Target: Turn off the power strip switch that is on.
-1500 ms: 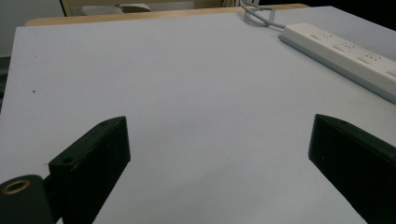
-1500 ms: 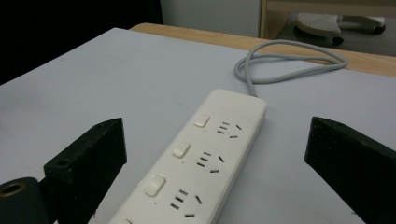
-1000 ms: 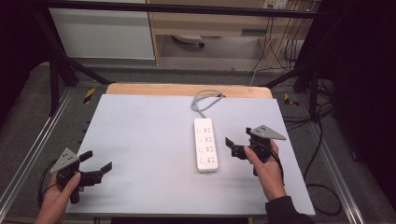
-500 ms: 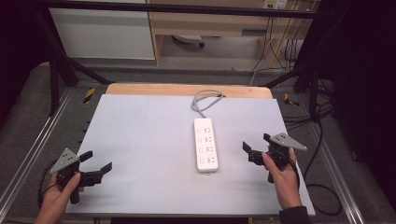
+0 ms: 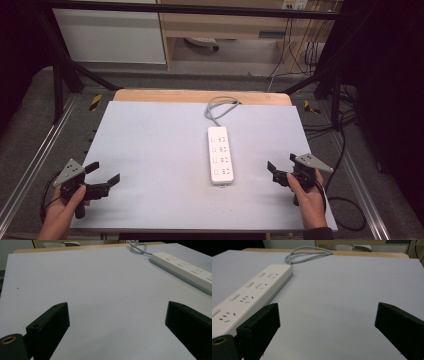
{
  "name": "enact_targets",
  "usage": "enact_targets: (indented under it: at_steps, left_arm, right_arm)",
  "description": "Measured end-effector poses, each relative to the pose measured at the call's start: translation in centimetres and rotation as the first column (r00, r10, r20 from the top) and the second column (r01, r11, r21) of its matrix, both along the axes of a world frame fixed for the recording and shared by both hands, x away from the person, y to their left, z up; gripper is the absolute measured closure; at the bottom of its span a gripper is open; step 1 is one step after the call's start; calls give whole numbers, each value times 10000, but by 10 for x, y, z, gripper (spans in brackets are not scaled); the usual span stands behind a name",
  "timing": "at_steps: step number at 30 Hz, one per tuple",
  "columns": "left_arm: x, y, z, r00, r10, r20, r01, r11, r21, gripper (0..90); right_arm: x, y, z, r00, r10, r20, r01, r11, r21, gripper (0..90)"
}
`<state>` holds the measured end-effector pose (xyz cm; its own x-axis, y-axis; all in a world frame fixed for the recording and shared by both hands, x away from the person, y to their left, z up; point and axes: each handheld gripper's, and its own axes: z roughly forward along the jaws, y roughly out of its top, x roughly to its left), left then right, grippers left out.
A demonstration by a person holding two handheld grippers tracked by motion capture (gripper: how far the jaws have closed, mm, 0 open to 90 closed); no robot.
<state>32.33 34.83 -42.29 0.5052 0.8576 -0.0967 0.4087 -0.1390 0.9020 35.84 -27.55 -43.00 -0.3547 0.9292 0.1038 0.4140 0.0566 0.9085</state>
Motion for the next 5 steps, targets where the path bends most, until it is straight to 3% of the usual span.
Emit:
enact_targets:
  at_steps: [5]
  left_arm:
    - [0,0,0,10000,-19,10,19,10000,-8,54]
  right_arm:
    - [1,3,-10,9991,-9,-425,-6,9994,-354,63]
